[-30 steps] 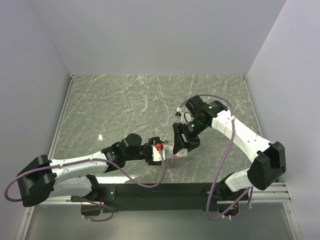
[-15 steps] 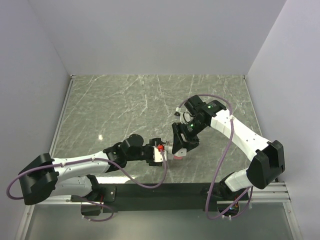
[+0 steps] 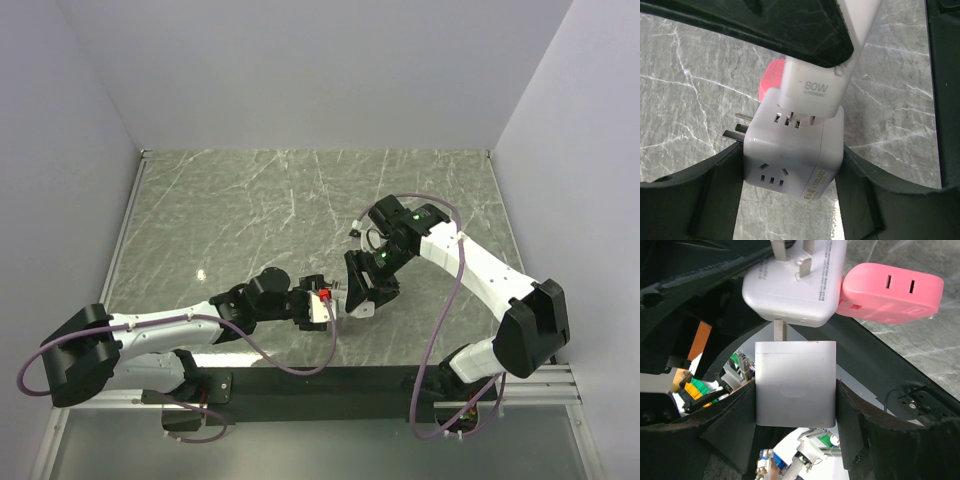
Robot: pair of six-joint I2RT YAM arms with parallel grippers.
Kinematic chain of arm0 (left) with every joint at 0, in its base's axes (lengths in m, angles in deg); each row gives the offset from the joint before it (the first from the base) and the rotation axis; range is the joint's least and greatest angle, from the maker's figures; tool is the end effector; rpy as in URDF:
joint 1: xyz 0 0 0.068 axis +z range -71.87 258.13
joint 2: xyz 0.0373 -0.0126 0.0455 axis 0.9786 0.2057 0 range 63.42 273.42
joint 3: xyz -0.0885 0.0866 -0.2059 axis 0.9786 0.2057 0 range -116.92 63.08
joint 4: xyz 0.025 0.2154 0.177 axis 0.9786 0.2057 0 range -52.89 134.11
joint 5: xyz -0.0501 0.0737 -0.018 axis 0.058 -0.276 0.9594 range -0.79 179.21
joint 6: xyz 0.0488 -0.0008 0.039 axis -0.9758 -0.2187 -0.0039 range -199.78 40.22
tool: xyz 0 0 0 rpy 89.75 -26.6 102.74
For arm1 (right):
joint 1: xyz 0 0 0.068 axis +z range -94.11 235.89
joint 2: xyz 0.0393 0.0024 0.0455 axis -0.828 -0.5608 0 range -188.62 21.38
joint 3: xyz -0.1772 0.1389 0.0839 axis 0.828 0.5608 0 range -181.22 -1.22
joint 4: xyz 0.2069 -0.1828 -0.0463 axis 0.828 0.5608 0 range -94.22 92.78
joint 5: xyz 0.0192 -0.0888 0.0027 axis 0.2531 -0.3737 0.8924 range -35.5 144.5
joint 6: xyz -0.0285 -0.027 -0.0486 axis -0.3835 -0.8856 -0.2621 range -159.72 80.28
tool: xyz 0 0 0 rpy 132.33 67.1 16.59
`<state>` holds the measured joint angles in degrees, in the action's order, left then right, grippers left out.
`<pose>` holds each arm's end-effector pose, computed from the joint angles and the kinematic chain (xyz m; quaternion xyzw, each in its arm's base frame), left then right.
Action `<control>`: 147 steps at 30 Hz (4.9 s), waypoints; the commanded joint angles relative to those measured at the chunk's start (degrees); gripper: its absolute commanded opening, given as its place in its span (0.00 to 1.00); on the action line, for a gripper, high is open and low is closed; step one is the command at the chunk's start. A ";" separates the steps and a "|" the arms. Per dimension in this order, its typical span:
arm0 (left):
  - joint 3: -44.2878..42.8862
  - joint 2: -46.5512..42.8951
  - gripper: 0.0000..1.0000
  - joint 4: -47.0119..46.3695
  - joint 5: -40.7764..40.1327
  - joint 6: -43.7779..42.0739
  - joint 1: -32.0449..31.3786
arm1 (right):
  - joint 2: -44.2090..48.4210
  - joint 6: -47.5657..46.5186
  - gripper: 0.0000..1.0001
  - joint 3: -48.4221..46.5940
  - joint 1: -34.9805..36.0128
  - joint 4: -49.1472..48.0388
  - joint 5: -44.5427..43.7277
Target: Insert the plug
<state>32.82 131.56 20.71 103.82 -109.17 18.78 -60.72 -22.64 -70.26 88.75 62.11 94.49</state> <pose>0.1384 -0.2570 0.1681 0.6244 0.5359 -0.2459 0.5123 0.2187 0.1776 0.2316 0.1597 -0.9225 -0.3453 0.0650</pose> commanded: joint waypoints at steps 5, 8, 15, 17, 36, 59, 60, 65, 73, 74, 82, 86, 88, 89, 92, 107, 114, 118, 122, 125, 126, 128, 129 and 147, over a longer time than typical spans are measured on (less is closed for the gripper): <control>-3.14 -1.25 0.01 -4.69 0.24 -1.29 -0.33 | 1.51 0.23 0.00 -0.57 0.45 -0.41 0.36; -2.87 -1.69 0.01 -4.69 0.68 -1.29 -0.33 | 1.25 0.23 0.00 -1.27 0.45 -0.32 0.09; -2.52 -2.31 0.01 -4.69 1.12 -1.29 -0.33 | 0.72 0.23 0.00 -3.21 0.36 0.12 0.27; -2.61 -2.13 0.01 -4.60 0.95 -1.29 -0.33 | 0.72 0.23 0.00 -3.30 0.36 0.12 0.35; -1.91 -3.54 0.01 -4.69 1.30 -0.67 -0.33 | 0.10 0.06 0.00 -3.65 0.36 0.30 -0.35; -1.56 -4.33 0.01 -4.95 1.56 -0.58 -0.41 | -1.30 -0.21 0.00 -4.88 0.45 0.47 -0.17; -1.38 -4.50 0.01 -5.13 1.65 -0.67 -0.41 | -1.39 -0.12 0.00 -4.18 0.45 0.30 -0.17; -0.50 -5.65 0.01 -5.74 2.70 -0.67 -0.50 | -2.88 -0.29 0.00 -4.09 0.36 0.21 -0.26; 0.81 -7.31 0.01 -7.50 4.11 -0.67 -0.76 | -5.60 0.06 0.00 -7.08 0.36 0.30 -1.31; 1.25 -7.75 0.01 -8.72 4.37 -0.50 -0.85 | -5.87 0.06 0.00 -7.25 0.45 0.30 -1.40; 3.72 -11.97 0.01 -12.86 6.22 1.52 -0.94 | -7.10 1.37 0.00 -8.75 0.45 -0.75 -2.98; 2.49 -10.31 0.01 -12.95 6.74 3.28 -0.94 | -6.84 2.08 0.00 -9.10 0.36 -1.46 -4.74; 1.09 -8.39 0.01 -12.95 6.66 4.24 -1.03 | -6.05 2.87 0.00 -9.01 0.45 -2.34 -5.88; 0.73 -7.68 0.01 -13.13 6.57 4.68 -0.94 | -5.70 2.96 0.00 -9.01 0.45 -2.60 -6.49; -0.50 -5.21 0.01 -14.00 5.52 6.01 -0.94 | -4.21 3.40 0.00 -8.40 0.36 -3.39 -9.13; -1.12 -2.48 0.01 -19.28 0.94 11.02 -0.41 | 1.95 5.51 0.00 -2.16 0.54 -8.49 -14.24; 0.38 -3.80 0.01 -22.35 3.41 12.51 -0.50 | 2.74 6.65 0.00 -0.22 0.45 -11.39 -13.97; 1.26 -3.63 0.01 -24.55 3.49 13.30 -0.24 | 3.00 6.65 0.00 0.48 0.45 -12.09 -14.59; 1.87 -3.45 0.01 -27.01 3.67 14.27 -0.06 | 2.83 7.18 0.00 1.80 0.54 -13.15 -14.32; 2.05 -2.93 0.01 -28.68 4.37 14.80 0.38 | 2.13 6.91 0.00 1.62 0.45 -12.89 -15.46; 2.22 -2.75 0.01 -29.12 4.63 14.97 0.46 | 2.04 6.65 0.00 1.45 0.54 -12.63 -15.73; 2.22 -2.40 0.01 -29.65 5.25 15.15 0.73 | 1.43 6.56 0.00 0.92 0.62 -12.54 -16.17; 2.14 -2.14 0.01 -30.26 5.69 15.32 0.82 | 1.16 6.47 0.00 0.75 0.62 -12.62 -16.26; 2.05 0.68 0.01 -36.15 6.22 17.43 1.08 | -4.55 7.35 0.00 -0.49 2.12 -14.46 -18.72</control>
<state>38.50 135.19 8.62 103.73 -93.65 20.68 -63.32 -15.47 -70.68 90.15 53.43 84.32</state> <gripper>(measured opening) 0.679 0.638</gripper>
